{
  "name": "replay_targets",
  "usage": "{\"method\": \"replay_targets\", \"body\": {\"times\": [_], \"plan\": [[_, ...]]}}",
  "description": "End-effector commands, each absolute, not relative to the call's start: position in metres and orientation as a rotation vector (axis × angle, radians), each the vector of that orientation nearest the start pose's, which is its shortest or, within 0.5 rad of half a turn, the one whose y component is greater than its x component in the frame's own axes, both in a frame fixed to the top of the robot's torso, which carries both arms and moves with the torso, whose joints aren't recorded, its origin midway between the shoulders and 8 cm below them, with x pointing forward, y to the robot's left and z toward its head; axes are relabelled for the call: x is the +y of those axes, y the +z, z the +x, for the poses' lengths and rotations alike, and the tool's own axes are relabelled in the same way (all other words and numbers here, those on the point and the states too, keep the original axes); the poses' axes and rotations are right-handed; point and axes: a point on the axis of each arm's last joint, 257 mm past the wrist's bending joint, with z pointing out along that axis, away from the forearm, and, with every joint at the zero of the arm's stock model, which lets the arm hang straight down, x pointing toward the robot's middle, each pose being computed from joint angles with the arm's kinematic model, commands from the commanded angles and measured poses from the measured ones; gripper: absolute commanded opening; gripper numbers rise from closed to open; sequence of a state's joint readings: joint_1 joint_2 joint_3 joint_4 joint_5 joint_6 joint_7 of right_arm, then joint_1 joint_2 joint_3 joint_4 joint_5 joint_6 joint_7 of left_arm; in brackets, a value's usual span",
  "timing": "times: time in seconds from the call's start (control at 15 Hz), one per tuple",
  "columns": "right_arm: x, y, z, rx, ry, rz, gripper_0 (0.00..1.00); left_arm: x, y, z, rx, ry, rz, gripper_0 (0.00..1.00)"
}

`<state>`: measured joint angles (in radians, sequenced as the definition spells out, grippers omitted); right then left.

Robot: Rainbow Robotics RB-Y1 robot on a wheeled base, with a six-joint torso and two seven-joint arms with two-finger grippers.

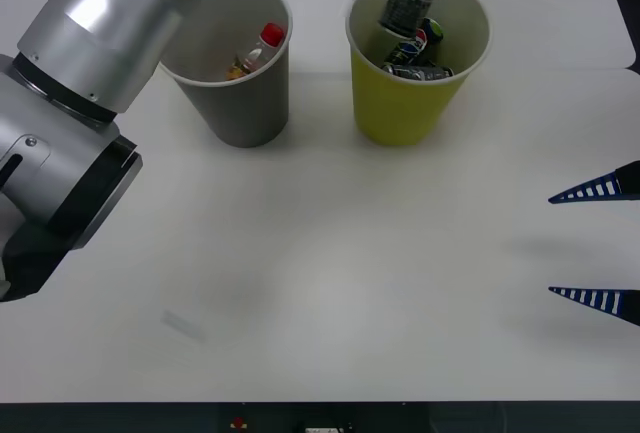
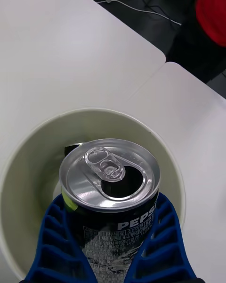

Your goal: Put the can into the green bin and the plastic bottle into the gray bin

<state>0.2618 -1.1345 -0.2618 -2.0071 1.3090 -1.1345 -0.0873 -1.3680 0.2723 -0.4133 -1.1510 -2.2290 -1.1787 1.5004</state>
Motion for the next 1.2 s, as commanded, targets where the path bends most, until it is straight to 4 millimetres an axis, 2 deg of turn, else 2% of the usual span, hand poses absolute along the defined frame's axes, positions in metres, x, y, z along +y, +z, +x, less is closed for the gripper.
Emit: {"method": "replay_targets", "body": {"times": [0.07, 0.13, 0.47, 0.6, 0.93, 1.0, 1.2], "plan": [[-0.286, -0.167, 0.341, 1.596, 0.209, -1.634, 1.00, -0.113, 0.029, 0.584, 1.953, -0.412, 0.980, 0.94], [-0.286, -0.167, 0.341, 1.596, 0.209, -1.634, 1.00, -0.113, 0.029, 0.584, 1.949, -0.409, 0.986, 1.00], [-0.286, -0.167, 0.341, 1.596, 0.209, -1.634, 1.00, -0.113, 0.028, 0.583, 1.935, -0.407, 1.011, 1.00], [-0.286, -0.167, 0.341, 1.596, 0.209, -1.634, 1.00, -0.102, 0.027, 0.585, 1.902, -0.401, 1.048, 1.00], [-0.286, -0.167, 0.341, 1.596, 0.209, -1.634, 1.00, -0.054, 0.021, 0.567, 1.832, -0.369, 1.138, 1.00], [-0.286, -0.167, 0.341, 1.596, 0.209, -1.634, 1.00, -0.035, 0.021, 0.558, 1.816, -0.361, 1.179, 1.00], [-0.286, -0.167, 0.341, 1.596, 0.209, -1.634, 1.00, 0.002, 0.025, 0.526, 1.776, -0.418, 1.251, 1.00]]}}
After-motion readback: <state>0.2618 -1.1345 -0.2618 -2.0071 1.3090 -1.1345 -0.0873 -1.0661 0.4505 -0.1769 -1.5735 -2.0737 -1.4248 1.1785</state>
